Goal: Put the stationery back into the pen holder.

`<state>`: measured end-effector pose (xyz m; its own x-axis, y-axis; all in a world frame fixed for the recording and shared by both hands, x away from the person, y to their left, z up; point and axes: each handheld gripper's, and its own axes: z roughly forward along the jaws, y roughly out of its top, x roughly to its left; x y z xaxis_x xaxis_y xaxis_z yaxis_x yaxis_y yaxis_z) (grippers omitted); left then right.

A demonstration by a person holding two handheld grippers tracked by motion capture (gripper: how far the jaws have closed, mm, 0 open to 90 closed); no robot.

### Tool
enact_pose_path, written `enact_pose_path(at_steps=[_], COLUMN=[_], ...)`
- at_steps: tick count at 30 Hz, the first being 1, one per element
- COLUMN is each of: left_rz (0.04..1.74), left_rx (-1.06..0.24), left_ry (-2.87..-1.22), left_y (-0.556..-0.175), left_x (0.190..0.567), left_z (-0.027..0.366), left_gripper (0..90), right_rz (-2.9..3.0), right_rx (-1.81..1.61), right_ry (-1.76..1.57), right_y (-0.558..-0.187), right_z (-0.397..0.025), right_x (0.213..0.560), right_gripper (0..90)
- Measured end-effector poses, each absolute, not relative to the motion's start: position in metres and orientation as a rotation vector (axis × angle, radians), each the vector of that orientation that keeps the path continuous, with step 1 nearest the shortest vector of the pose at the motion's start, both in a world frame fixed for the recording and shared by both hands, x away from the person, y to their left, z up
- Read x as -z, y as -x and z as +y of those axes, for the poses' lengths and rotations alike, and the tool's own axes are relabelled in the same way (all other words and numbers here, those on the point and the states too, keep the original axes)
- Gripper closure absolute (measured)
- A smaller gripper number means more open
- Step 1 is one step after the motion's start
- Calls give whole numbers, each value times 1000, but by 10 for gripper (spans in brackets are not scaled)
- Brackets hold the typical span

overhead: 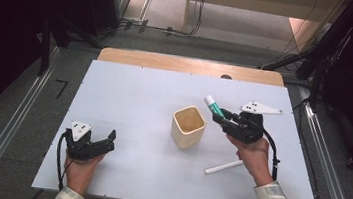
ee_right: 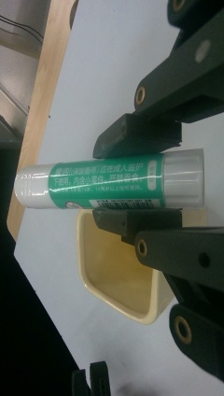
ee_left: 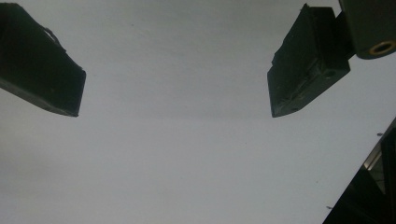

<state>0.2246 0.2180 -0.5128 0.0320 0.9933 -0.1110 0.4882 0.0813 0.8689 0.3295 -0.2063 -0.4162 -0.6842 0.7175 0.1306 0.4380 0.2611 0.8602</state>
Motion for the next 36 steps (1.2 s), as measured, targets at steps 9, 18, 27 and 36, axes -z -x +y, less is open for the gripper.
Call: enact_pose_path(at_steps=[9, 18, 27, 36], left_rz=[1567, 1567, 1566, 1566], left_rx=[-806, -805, -805, -805], left_ry=[-1514, -1515, -1515, -1514], left_y=[-224, -224, -224, -224], left_x=[512, 512, 512, 512], left_z=[219, 219, 219, 218], left_gripper=[52, 52, 53, 53], right_rz=[2286, 2311, 2342, 2362], right_rx=[-1385, -1378, -1372, -1362], right_ry=[-1025, -1003, -978, -963], right_y=[-331, -332, -333, -335], right_z=[-189, -177, -166, -154], right_x=[415, 416, 418, 420], right_gripper=[637, 637, 637, 636])
